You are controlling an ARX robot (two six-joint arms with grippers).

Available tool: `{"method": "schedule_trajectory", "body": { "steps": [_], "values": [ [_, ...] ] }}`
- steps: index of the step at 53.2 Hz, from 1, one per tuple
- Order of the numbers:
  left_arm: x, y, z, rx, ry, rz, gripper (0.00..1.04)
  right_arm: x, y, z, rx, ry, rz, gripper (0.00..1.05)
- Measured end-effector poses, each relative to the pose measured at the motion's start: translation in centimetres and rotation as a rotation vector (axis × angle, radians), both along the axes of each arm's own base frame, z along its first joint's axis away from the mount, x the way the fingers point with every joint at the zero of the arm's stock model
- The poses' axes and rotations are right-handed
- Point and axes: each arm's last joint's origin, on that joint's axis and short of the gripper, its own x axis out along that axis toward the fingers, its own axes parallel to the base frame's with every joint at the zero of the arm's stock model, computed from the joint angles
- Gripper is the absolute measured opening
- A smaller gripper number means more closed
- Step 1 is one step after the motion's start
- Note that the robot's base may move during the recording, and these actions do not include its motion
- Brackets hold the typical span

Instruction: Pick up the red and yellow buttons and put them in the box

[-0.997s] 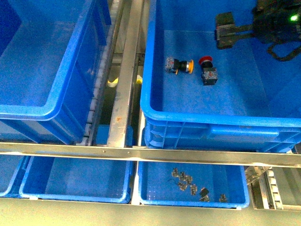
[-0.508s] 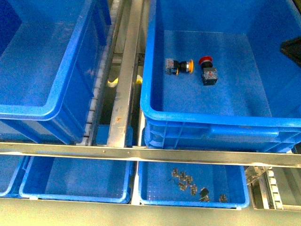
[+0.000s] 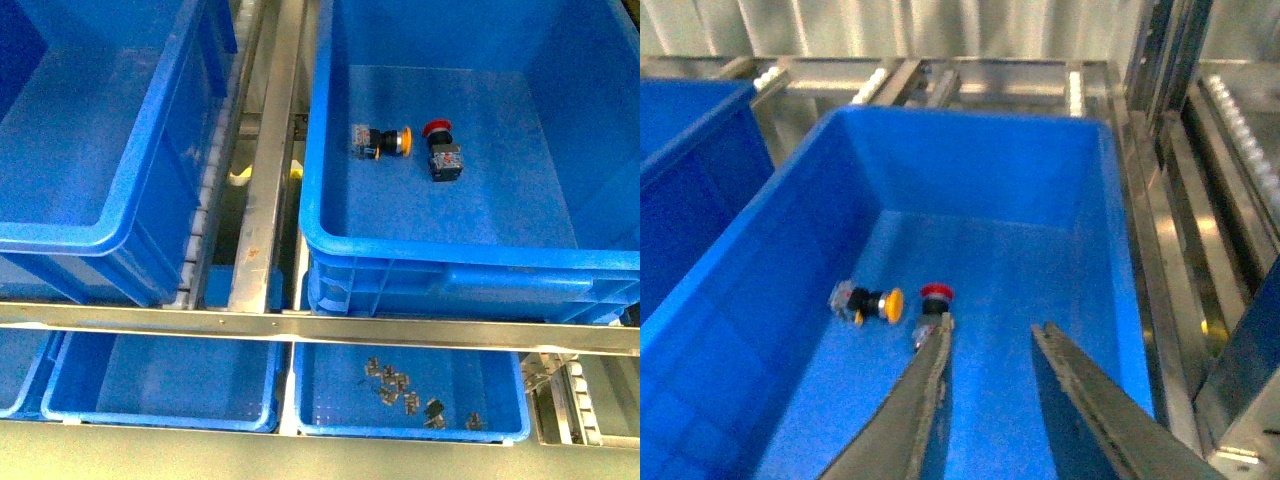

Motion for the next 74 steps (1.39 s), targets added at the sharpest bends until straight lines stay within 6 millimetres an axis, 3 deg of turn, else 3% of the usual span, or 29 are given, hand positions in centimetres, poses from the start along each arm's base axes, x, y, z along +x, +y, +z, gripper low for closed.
{"method": "schedule_trajectory", "body": {
  "steps": [7,32,74],
  "values": [
    [0.0,0.0,0.0,0.000,0.000,0.000,0.97,-1.6,1.0,0.1,-0.001,-0.003,-0.005,0.03],
    [0.0,0.0,0.0,0.000,0.000,0.000,0.97,-5.7,1.2,0.3,-0.001,-0.009,0.001,0.04],
    [0.0,0.0,0.0,0.000,0.000,0.000,0.97,-8.9,1.2,1.3,-0.001,-0.043,0.001,0.04]
  ]
}}
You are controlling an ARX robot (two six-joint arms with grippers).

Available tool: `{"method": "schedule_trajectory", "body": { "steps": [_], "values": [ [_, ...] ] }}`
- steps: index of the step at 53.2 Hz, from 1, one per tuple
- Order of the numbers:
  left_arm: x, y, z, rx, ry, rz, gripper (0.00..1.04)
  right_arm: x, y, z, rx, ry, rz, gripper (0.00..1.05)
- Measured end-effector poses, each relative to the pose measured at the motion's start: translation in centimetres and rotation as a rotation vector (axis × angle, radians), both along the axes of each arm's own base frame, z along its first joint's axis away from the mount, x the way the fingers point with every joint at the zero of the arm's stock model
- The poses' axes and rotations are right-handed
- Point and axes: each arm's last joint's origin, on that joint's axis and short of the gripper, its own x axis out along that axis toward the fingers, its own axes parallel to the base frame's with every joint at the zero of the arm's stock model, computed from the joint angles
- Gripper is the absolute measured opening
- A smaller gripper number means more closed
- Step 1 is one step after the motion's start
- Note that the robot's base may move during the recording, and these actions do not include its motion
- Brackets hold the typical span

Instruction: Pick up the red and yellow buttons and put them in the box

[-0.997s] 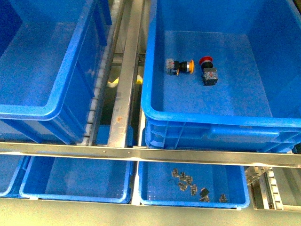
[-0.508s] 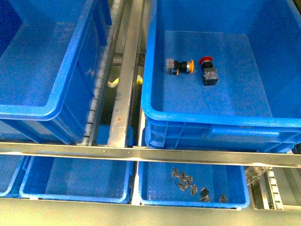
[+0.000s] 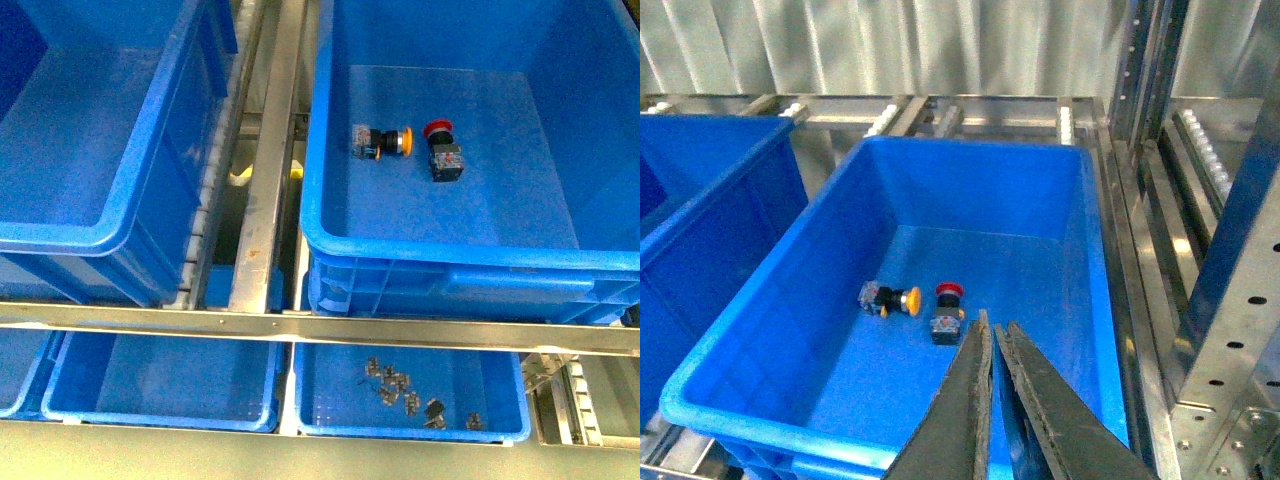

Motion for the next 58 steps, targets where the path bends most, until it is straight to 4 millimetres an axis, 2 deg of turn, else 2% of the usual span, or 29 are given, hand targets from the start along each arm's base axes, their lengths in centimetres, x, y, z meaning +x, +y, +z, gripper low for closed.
{"method": "schedule_trajectory", "body": {
  "steps": [22,31,42,48,50,51,53,58],
  "values": [
    [0.0,0.0,0.0,0.000,0.000,0.000,0.97,-0.8,0.0,-0.1,0.000,0.000,0.000,0.04],
    [0.0,0.0,0.0,0.000,0.000,0.000,0.97,-2.0,0.0,-0.4,0.000,0.007,0.002,0.04],
    [0.0,0.0,0.0,0.000,0.000,0.000,0.97,-2.0,0.0,-0.4,0.000,0.005,0.002,0.04],
    [0.0,0.0,0.0,0.000,0.000,0.000,0.97,-2.0,0.0,-0.4,0.000,0.005,0.002,0.25],
    [0.0,0.0,0.0,0.000,0.000,0.000,0.97,-2.0,0.0,-0.3,0.000,0.005,0.002,0.36],
    [0.0,0.0,0.0,0.000,0.000,0.000,0.97,-2.0,0.0,-0.3,0.000,0.005,0.002,0.37],
    [0.0,0.0,0.0,0.000,0.000,0.000,0.97,-2.0,0.0,-0.4,0.000,0.005,0.002,0.48],
    [0.0,0.0,0.0,0.000,0.000,0.000,0.97,-2.0,0.0,-0.4,0.000,0.005,0.002,0.64]
  ]
}}
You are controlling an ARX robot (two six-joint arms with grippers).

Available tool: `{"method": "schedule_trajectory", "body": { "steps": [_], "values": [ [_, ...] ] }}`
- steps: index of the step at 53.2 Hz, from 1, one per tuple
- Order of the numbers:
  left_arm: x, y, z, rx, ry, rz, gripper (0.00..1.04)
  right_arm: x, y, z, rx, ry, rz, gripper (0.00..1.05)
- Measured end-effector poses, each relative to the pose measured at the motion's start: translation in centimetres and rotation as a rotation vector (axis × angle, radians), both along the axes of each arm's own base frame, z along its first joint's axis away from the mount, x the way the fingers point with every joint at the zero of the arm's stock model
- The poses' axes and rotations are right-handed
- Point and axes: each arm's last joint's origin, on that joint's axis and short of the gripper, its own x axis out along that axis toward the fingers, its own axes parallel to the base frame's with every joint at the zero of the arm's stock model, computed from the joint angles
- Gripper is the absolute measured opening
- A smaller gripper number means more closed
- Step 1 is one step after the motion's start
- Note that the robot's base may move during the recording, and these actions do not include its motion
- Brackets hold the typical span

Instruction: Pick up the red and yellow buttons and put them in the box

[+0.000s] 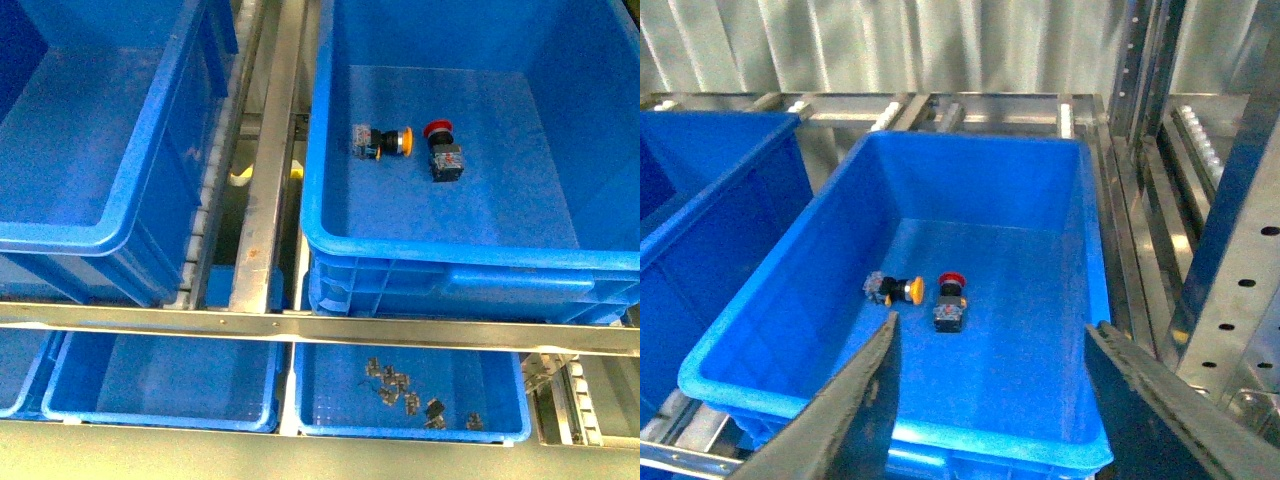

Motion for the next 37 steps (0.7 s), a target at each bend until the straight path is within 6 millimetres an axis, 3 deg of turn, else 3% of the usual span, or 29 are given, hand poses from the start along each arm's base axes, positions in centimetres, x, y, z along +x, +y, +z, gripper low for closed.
{"method": "schedule_trajectory", "body": {
  "steps": [10,37],
  "values": [
    [0.00,0.00,0.00,0.000,0.000,0.000,0.97,0.00,0.00,0.00,0.001,0.000,0.000,0.99],
    [0.00,0.00,0.00,0.000,0.000,0.000,0.97,0.00,0.00,0.00,0.002,0.000,0.000,0.98]
  ]
}}
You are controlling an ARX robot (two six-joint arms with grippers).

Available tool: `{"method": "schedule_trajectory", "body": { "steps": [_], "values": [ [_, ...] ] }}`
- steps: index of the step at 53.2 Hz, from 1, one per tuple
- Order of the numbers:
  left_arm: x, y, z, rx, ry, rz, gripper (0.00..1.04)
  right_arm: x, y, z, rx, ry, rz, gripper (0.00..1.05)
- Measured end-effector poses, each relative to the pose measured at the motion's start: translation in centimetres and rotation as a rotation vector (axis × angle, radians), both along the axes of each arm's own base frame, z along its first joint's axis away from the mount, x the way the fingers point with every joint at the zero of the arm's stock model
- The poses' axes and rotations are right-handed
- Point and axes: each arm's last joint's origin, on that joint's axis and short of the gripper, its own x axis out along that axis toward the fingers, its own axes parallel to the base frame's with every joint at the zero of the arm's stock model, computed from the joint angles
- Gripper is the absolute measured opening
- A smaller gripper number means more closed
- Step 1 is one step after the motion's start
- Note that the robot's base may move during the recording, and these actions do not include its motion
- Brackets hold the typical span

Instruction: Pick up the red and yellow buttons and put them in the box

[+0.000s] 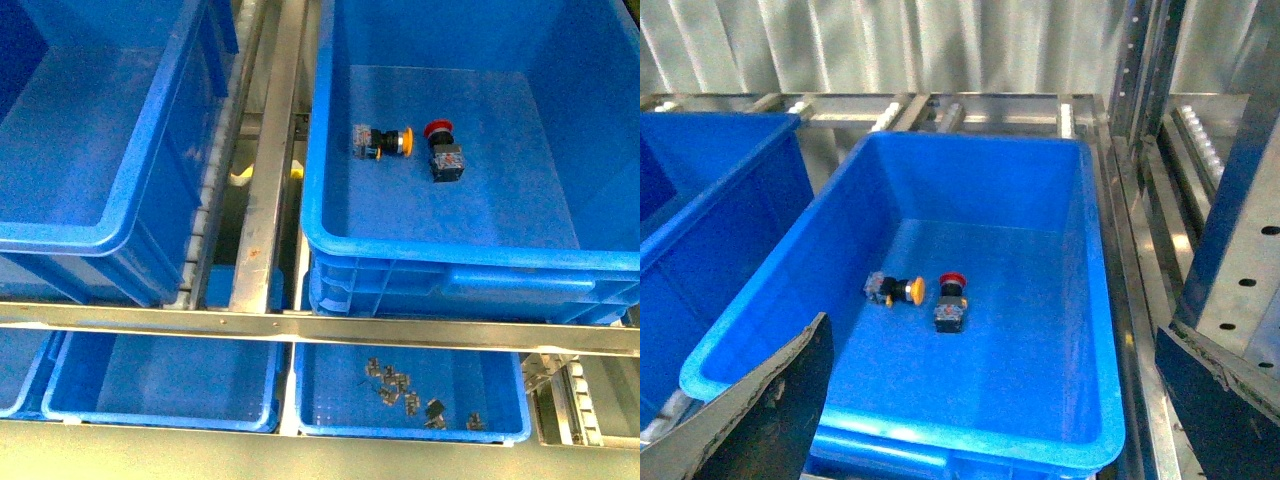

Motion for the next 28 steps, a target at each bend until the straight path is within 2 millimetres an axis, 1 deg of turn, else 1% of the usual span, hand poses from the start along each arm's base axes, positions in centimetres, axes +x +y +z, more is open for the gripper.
{"method": "schedule_trajectory", "body": {
  "steps": [28],
  "values": [
    [0.00,0.00,0.00,0.000,0.000,0.000,0.97,0.00,0.00,0.00,0.000,0.000,0.000,0.98]
  ]
}}
